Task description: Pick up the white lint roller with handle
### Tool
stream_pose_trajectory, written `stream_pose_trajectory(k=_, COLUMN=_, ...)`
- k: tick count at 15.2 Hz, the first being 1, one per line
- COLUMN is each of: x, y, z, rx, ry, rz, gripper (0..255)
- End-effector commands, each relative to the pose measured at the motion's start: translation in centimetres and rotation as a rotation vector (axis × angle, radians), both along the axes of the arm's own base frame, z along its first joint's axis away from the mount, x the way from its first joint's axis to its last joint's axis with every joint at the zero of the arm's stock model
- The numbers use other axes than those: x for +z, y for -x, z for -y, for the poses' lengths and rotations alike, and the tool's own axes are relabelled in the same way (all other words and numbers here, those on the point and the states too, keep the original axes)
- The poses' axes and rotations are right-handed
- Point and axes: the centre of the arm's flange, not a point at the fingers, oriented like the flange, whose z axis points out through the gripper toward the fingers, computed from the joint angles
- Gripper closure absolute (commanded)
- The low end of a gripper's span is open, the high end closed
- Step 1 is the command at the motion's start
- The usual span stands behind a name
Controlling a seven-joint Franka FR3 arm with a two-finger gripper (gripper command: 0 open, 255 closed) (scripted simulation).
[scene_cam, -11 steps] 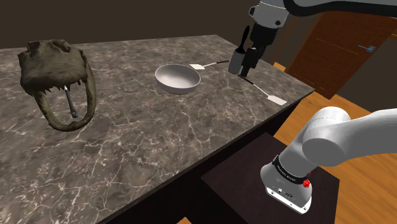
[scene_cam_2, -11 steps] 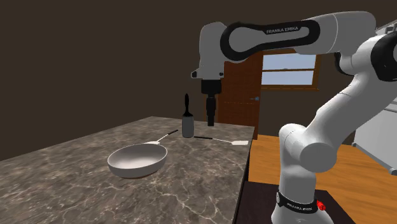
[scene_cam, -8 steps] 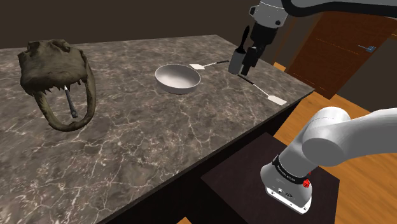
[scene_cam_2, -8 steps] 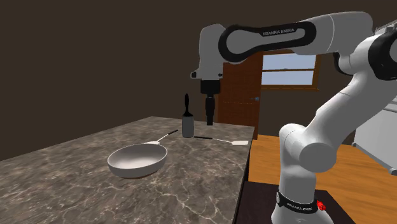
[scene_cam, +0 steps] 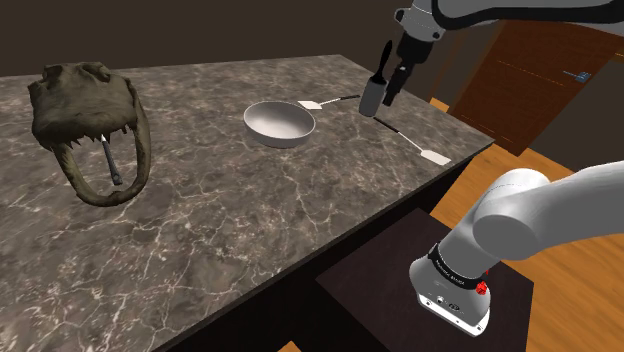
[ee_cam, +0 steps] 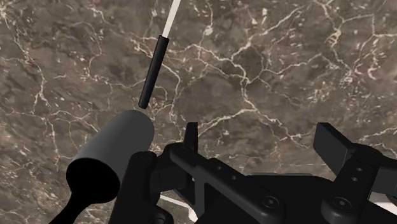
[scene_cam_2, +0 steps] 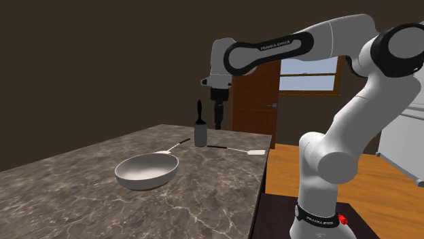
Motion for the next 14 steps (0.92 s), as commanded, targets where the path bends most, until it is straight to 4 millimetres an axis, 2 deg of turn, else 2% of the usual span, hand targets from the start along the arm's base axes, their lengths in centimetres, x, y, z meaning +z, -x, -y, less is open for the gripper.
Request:
stream_pose_trajectory(k=1, x=-0.2, y=-1.0, z=2.2, rx=0.028, ry=0.012, rz=0.016, gripper=0)
stream_pose_trajectory(k=12, x=-0.2, y=-7.4, z=13.8, rx=0.168, ry=0.069, rz=0.103, gripper=0)
stream_pose_trajectory(k=14, x=-0.7, y=-7.5, z=13.9, rx=0.17, ry=0.07, rz=0.105, gripper=0)
